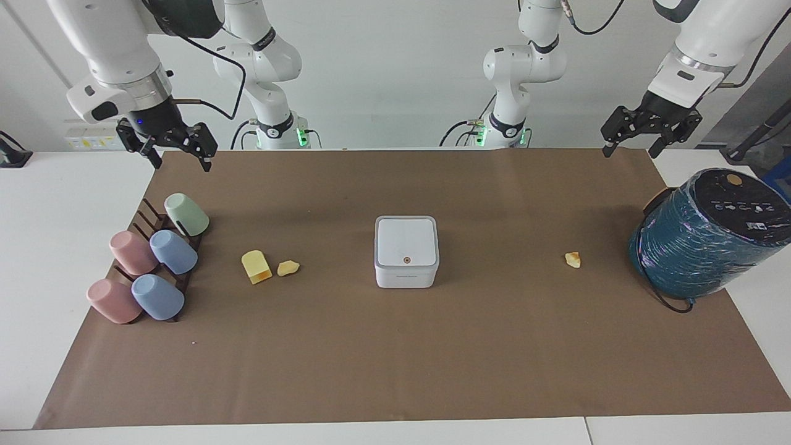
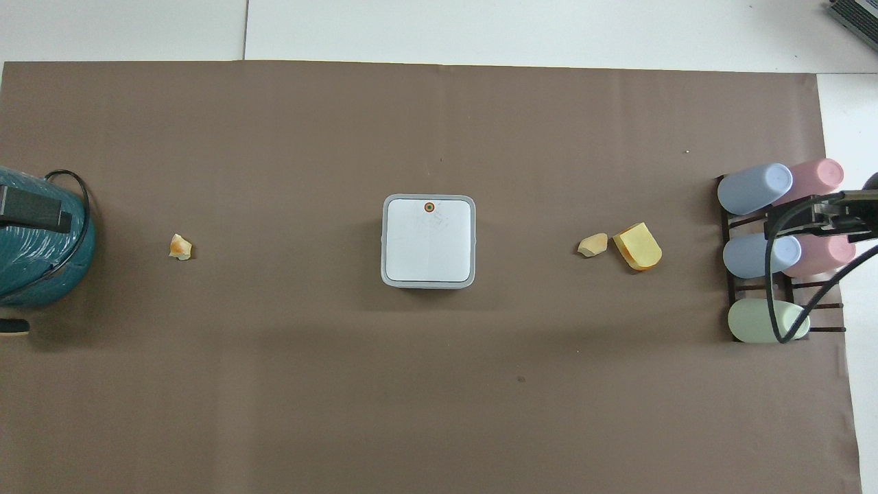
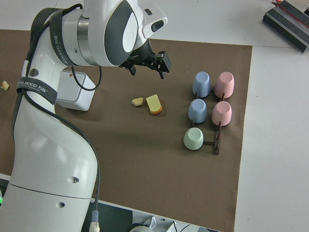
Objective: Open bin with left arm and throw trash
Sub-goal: 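Reach the left gripper toward the bin lid while the right gripper reaches the sponge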
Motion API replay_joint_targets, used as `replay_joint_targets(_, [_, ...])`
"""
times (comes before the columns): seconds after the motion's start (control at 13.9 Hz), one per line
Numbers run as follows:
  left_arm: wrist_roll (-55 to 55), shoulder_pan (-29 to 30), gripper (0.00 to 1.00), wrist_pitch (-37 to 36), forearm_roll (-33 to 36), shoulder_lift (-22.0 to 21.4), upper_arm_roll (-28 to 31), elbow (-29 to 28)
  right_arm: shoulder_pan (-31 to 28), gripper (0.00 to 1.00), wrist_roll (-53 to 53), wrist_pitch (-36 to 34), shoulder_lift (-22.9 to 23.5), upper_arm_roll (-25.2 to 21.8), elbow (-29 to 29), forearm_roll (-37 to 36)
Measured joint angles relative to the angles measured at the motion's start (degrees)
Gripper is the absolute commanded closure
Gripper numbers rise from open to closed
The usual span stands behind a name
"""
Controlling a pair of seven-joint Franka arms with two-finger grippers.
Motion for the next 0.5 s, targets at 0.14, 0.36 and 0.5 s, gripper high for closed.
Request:
replay_joint_targets(0.14, [0.0,-0.1,0.00,0.0,0.0,0.0,-0.1,0.0,0.0,0.00,0.0,0.0,0.0,0.0,0.0,0.0])
replay_joint_targets(0.36, [0.0,-0.1,0.00,-0.1,0.0,0.0,-0.5,0.0,0.0,0.00,0.0,0.0,0.0,0.0,0.0,0.0])
replay_joint_targets(0.5, [0.0,-0.1,0.00,-0.1,0.0,0.0,-0.5,-0.2,-0.1,0.00,0.1,-0.2,0.0,0.0,-0.3,0.0])
